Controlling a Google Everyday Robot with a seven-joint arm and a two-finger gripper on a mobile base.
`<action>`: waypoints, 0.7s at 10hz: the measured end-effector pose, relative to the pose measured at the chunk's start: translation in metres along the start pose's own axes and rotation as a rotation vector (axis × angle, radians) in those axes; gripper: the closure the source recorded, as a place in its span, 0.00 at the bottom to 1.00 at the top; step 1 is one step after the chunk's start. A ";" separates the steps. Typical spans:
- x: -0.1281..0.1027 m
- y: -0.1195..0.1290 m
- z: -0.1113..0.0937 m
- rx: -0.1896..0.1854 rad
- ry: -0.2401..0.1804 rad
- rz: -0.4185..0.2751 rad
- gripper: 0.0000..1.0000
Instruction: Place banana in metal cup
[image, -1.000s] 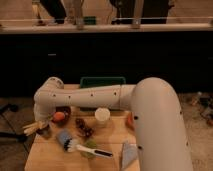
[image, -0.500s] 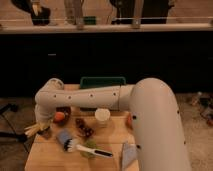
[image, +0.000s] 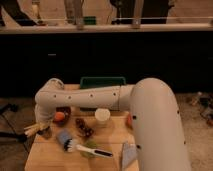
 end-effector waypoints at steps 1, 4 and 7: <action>0.000 0.000 0.000 0.000 0.000 0.000 0.24; 0.000 0.000 0.000 0.000 0.000 -0.001 0.20; 0.000 0.000 0.001 -0.001 -0.001 0.000 0.20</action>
